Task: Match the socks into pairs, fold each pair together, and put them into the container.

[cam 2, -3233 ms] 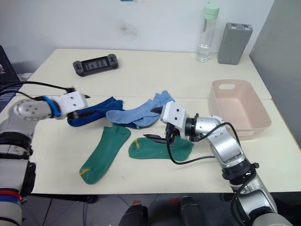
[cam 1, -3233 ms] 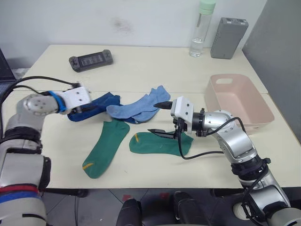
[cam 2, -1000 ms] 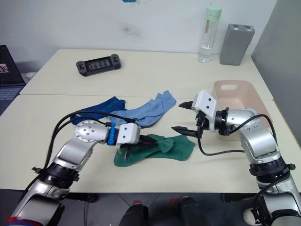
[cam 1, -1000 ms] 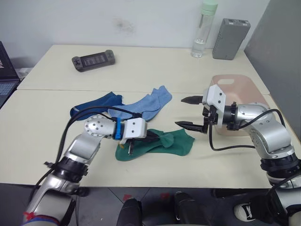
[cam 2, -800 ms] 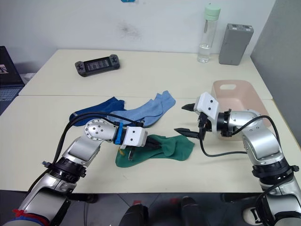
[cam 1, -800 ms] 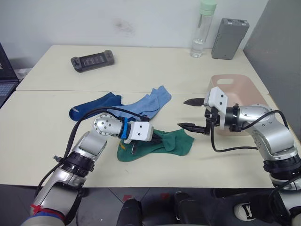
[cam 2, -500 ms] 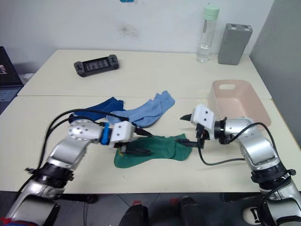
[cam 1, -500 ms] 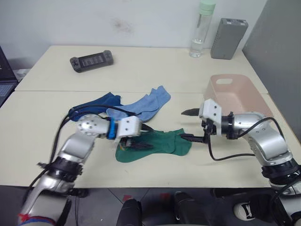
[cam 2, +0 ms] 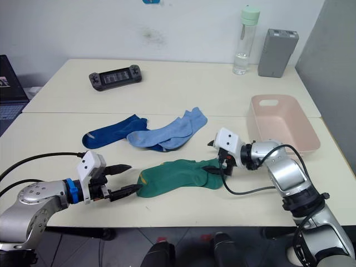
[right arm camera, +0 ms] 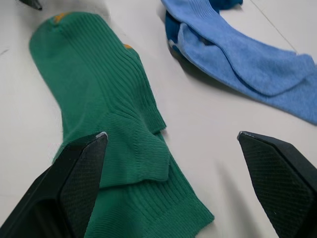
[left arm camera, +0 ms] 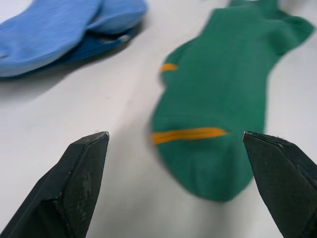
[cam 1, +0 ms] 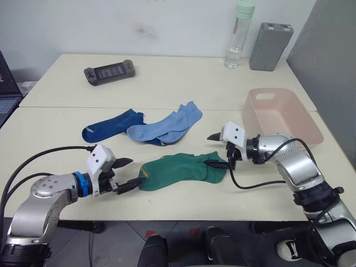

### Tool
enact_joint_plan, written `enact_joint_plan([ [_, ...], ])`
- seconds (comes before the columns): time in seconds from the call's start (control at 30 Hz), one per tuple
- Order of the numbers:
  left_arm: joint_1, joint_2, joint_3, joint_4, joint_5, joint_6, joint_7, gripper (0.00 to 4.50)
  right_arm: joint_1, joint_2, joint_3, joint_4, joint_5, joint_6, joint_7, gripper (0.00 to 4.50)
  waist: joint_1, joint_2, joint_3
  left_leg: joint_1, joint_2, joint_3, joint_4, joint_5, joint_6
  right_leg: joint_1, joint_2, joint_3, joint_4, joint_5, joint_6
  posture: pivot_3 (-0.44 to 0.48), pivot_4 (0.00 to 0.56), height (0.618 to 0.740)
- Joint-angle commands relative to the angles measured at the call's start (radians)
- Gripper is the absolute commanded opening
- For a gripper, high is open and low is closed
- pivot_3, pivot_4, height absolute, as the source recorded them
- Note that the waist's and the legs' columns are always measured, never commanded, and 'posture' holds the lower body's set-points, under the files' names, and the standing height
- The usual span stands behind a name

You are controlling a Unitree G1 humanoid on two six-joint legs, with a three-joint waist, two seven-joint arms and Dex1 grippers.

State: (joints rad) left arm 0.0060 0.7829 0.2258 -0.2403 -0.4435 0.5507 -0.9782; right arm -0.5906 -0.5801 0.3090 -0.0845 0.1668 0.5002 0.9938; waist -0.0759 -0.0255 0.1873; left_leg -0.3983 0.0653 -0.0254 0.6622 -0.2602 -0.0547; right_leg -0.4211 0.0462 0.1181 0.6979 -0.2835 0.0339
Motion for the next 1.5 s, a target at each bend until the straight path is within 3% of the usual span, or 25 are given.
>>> enact_joint_plan([
  [0.03, -0.017, -0.007, 0.000, 0.005, -0.019, 0.020, 0.021, 4.49, -0.026, 0.000, 0.019, 0.001, -0.014, 0.025, 0.014, 4.50, 0.000, 0.000, 0.000, 0.000, 0.000, 0.000, 0.000, 0.000, 0.000, 0.000, 0.000, 0.000, 0.000, 0.000, 0.000, 0.000, 0.150, 0.740],
  [0.13, -0.041, -0.023, -0.047, 0.030, -0.004, 0.009, 0.017, 4.50, -0.025, 0.000, 0.038, 0.019, -0.029, 0.030, 0.021, 4.12, 0.001, 0.000, 0.000, 0.000, 0.000, 0.000, 0.000, 0.000, 0.000, 0.000, 0.000, 0.000, 0.000, 0.000, -0.001, 0.000, 0.150, 0.740],
  [0.23, -0.053, -0.023, -0.087, 0.065, 0.032, -0.030, 0.013, 4.31, -0.022, -0.005, 0.064, 0.033, -0.054, 0.004, 0.032, 3.19, -0.001, 0.000, 0.000, 0.000, 0.000, 0.001, 0.000, 0.000, 0.000, 0.000, 0.000, 0.000, 0.000, 0.001, -0.001, 0.000, 0.150, 0.740],
  [0.37, -0.061, -0.003, -0.117, 0.085, 0.041, -0.050, -0.017, 3.28, -0.023, 0.006, 0.068, 0.040, -0.067, 0.006, 0.023, 1.81, -0.005, 0.000, 0.000, 0.000, 0.000, 0.000, 0.000, 0.000, 0.000, -0.001, 0.000, 0.000, 0.000, 0.001, -0.002, 0.000, 0.150, 0.740],
  [0.53, -0.076, -0.007, -0.125, 0.100, 0.045, -0.060, -0.025, 1.59, -0.022, 0.019, 0.055, 0.026, -0.053, 0.029, 0.031, 0.00, -0.006, 0.000, 0.000, 0.000, 0.000, 0.000, 0.000, 0.000, 0.000, 0.000, 0.000, 0.000, 0.000, 0.001, -0.001, 0.000, 0.150, 0.740],
  [0.7, -0.073, -0.007, -0.125, 0.102, 0.042, -0.070, -0.030, 0.01, -0.020, 0.020, 0.052, 0.018, -0.044, 0.045, 0.043, 0.00, -0.006, 0.000, 0.000, 0.000, 0.000, 0.000, 0.000, 0.000, 0.000, 0.000, 0.000, 0.000, 0.000, 0.001, -0.001, 0.000, 0.150, 0.740],
  [0.9, -0.060, 0.003, -0.103, 0.098, 0.042, -0.082, -0.032, 0.01, -0.034, 0.019, 0.025, 0.006, -0.015, 0.084, 0.051, 0.00, -0.006, 0.000, 0.000, 0.000, 0.000, 0.000, 0.000, 0.000, 0.000, 0.000, 0.000, 0.000, 0.000, 0.001, -0.001, 0.000, 0.150, 0.740],
  [1.0, -0.061, 0.005, -0.106, 0.100, 0.042, -0.080, -0.036, 0.00, -0.043, 0.026, 0.021, 0.005, 0.001, 0.113, 0.048, 0.56, -0.006, 0.000, 0.000, 0.000, 0.000, 0.000, 0.000, 0.000, 0.000, 0.000, 0.000, 0.000, 0.000, 0.001, -0.001, 0.000, 0.150, 0.740],
  [1.1, -0.063, 0.000, -0.109, 0.102, 0.042, -0.082, -0.036, 0.00, -0.050, 0.047, 0.024, 0.019, -0.006, 0.131, 0.023, 1.53, -0.007, 0.000, 0.000, 0.000, 0.000, 0.000, 0.000, 0.000, 0.000, 0.000, 0.000, 0.000, 0.000, 0.000, -0.001, 0.000, 0.150, 0.740],
  [1.43, -0.068, -0.001, -0.118, 0.111, 0.055, -0.104, -0.039, 0.00, -0.049, 0.072, 0.018, 0.021, 0.017, 0.193, 0.020, 1.53, -0.007, 0.000, 0.000, 0.000, 0.000, 0.000, -0.001, 0.000, 0.000, -0.001, 0.000, 0.000, 0.000, 0.000, -0.001, 0.000, 0.150, 0.740],
  [1.5, -0.068, -0.002, -0.118, 0.111, 0.056, -0.106, -0.039, 0.00, -0.048, 0.076, 0.008, 0.008, 0.043, 0.204, 0.033, 0.93, -0.007, 0.000, 0.000, 0.000, 0.000, 0.000, -0.001, 0.000, 0.000, -0.001, 0.000, 0.000, 0.000, 0.000, -0.001, 0.000, 0.150, 0.740],
])
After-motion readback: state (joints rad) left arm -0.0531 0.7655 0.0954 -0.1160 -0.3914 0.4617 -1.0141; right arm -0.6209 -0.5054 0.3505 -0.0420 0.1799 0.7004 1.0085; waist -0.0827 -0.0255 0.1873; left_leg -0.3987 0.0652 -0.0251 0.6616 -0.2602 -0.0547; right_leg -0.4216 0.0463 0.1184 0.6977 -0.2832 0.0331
